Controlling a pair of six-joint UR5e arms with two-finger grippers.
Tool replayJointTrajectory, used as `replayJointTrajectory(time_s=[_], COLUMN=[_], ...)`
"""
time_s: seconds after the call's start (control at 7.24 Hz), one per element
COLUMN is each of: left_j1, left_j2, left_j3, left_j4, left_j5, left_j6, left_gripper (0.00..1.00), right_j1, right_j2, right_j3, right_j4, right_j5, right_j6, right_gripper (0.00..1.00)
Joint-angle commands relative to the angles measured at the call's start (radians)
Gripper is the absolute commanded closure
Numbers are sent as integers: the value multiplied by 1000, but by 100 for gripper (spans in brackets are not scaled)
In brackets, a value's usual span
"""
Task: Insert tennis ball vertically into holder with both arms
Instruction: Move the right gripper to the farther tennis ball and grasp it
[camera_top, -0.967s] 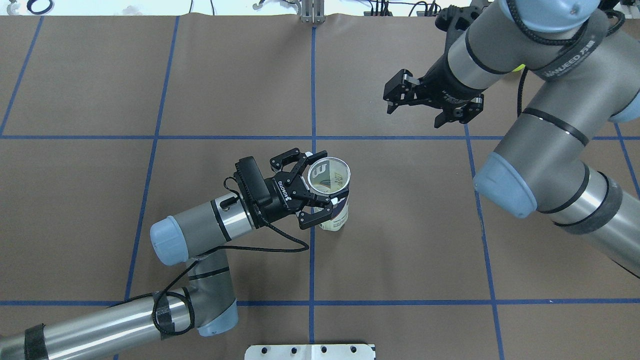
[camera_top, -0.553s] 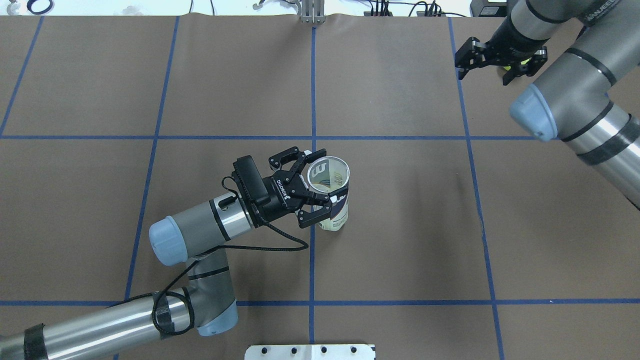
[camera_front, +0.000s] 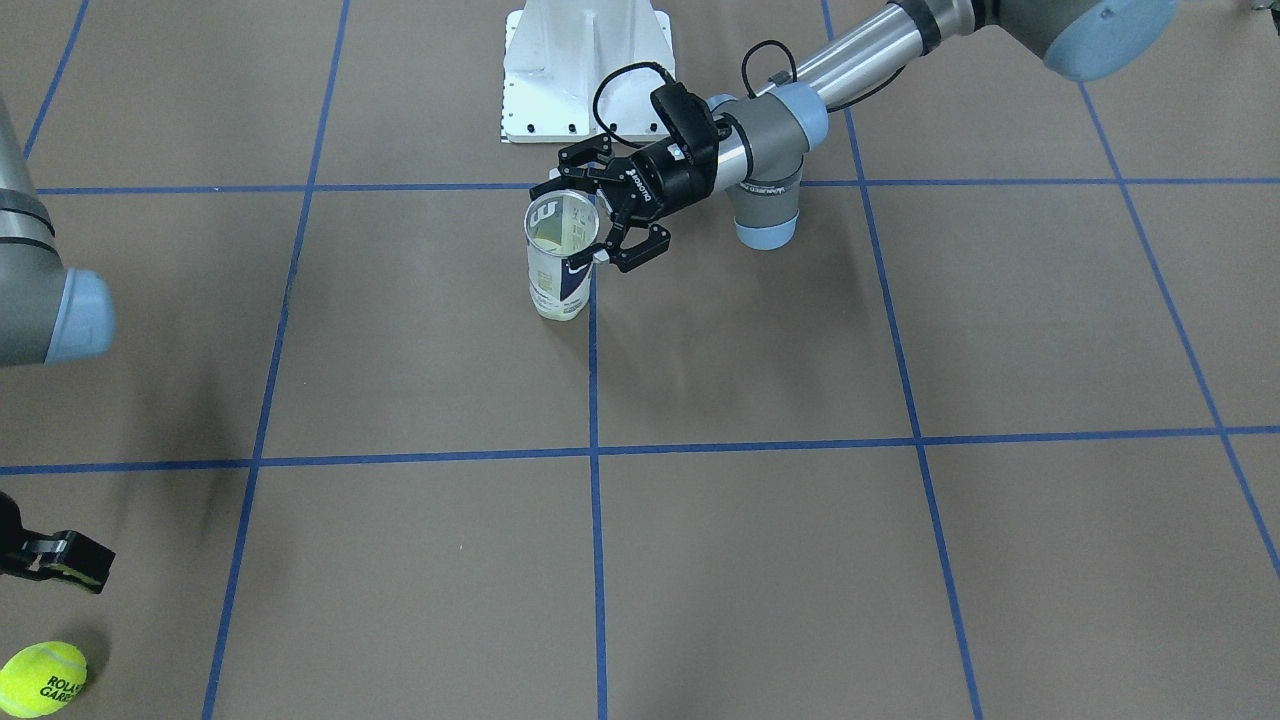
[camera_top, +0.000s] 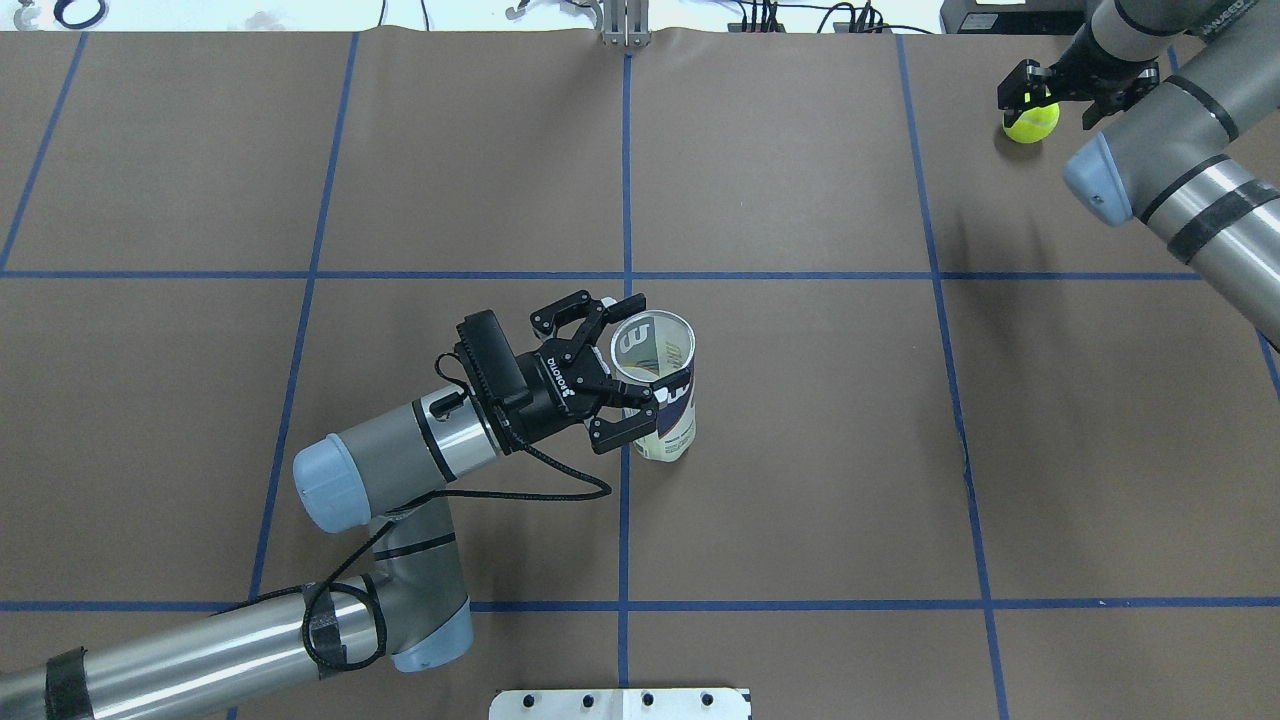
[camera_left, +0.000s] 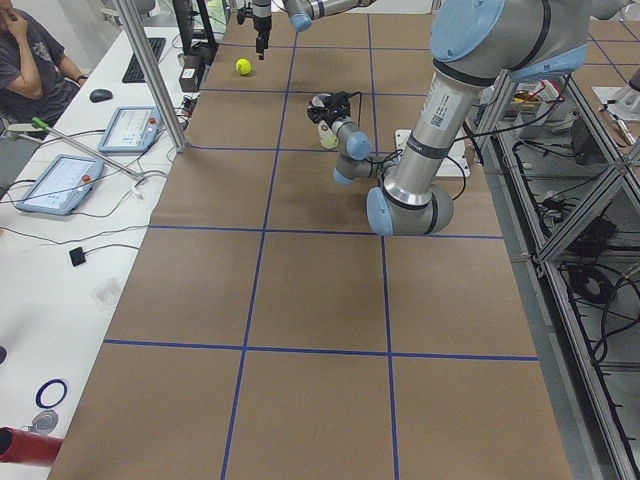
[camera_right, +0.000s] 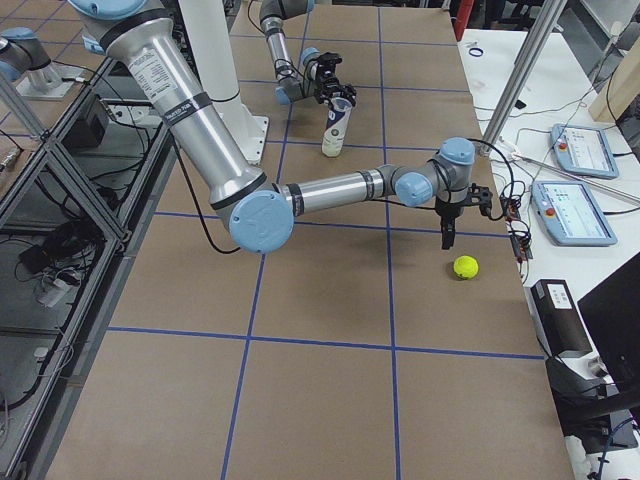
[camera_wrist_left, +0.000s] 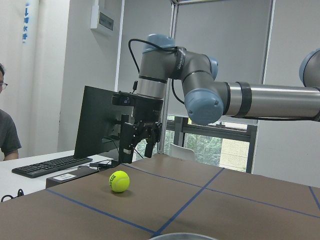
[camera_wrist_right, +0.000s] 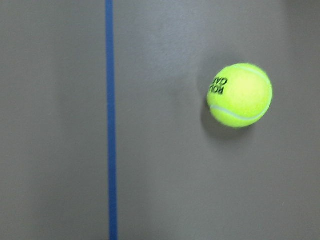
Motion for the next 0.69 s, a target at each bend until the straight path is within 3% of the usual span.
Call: replayJointTrajectory(time_s=[0.0,0.14,0.55], left_j1=[2,2,2], left_j2=[0,0,16], left_j3=[2,2,-1], left_j4=[-4,-4,-4], left_j5=[2,2,2], left_j6=[0,0,-1], left_gripper=[8,8,8], right_j1=[1,-17,-45], right_j2=[31,67,68], right_j3=[-172,-261,-283], right_j4=[224,325,364], right_j5=[-137,-159,-210], right_j6=[52,209,233], right_gripper=[2,2,2])
